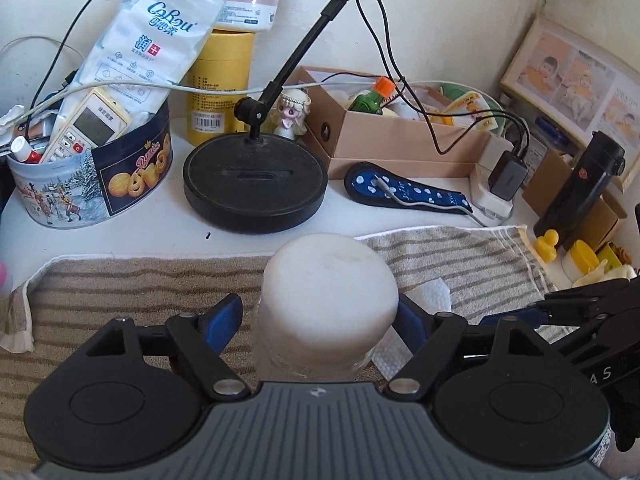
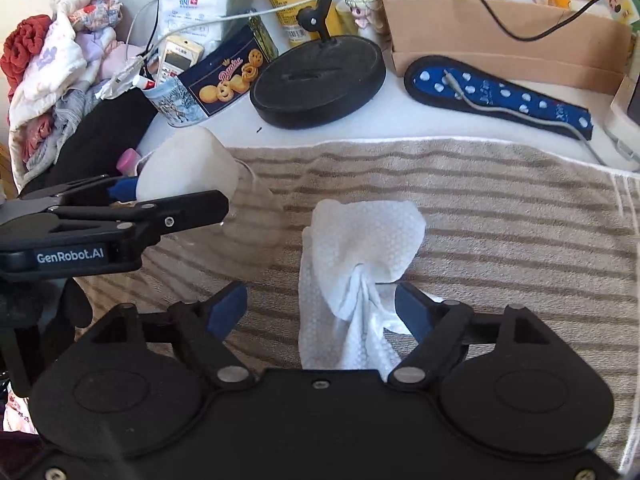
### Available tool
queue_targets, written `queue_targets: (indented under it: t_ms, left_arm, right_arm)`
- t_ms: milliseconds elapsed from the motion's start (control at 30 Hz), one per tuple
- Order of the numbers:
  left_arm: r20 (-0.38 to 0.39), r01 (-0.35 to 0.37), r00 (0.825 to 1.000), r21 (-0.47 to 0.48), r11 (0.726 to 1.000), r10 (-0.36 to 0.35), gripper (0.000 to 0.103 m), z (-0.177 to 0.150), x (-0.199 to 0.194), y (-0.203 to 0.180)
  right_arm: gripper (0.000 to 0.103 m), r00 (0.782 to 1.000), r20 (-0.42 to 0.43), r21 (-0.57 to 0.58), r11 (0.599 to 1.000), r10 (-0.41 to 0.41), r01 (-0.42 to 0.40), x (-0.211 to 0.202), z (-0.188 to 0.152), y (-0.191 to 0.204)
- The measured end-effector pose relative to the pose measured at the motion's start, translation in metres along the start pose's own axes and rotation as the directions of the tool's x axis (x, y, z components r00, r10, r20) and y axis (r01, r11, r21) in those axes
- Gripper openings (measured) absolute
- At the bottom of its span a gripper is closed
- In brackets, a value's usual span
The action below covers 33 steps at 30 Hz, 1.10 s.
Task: Clean container
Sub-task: 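Lower the jar onto the towel and open the left gripper while the right gripper drops the cloth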
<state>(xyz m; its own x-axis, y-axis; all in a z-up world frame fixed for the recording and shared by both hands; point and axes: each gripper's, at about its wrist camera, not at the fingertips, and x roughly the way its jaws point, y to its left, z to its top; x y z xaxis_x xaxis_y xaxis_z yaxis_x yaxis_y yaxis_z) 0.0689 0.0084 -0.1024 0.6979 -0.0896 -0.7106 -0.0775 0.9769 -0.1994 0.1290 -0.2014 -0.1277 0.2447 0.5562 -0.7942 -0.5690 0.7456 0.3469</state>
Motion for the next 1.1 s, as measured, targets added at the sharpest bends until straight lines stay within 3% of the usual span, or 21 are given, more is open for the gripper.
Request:
queue_targets:
  t_ms: [267,400,467,533,667,833,1100]
  left_arm:
    - [0.022,-0.05,0.998,-0.093,0.994,0.052,0.081,0.013,-0.031,-0.007]
    - [0.0,-0.037,0.999,-0.172,0.984,0.037,0.081,0.019,-0.047,-0.009]
    - [-0.027,-0.073,0.997,-0.2,0.977,0.069,0.081,0.021,-0.054,-0.015]
    - [-0.08,-0.133,0.99,-0.196,0.972,0.119,0.081,0.023,-0.056,-0.021]
    - [-0.124,-0.13,0.986,-0.162,0.978,0.111,0.081,0.026,-0.066,-0.035]
    - [-0.122,-0.125,0.986,-0.07,0.99,0.115,0.081,0.026,-0.079,-0.051]
    - [-0.16,-0.1,0.982,-0.005,0.995,0.098,0.081,0.031,-0.095,-0.051]
  right_arm:
    - [0.085,1.0,0.01,-0.001,1.0,-0.015,0.015,-0.02,0.006,-0.009]
    - [0.088,0.999,-0.008,-0.002,0.999,-0.041,0.041,-0.03,0.012,-0.01]
    - [0.088,0.999,-0.02,0.003,0.999,-0.047,0.047,-0.034,0.014,-0.011]
    - [0.089,0.998,-0.03,0.008,0.999,-0.054,0.054,-0.039,0.016,-0.011]
    - [0.089,0.997,-0.041,0.001,0.998,-0.069,0.069,-0.05,0.018,-0.006]
    - [0.092,0.994,-0.039,-0.014,0.994,-0.105,0.105,-0.066,0.019,0.007]
    - [0.095,0.984,-0.02,0.029,0.983,-0.179,0.179,-0.088,0.013,0.027]
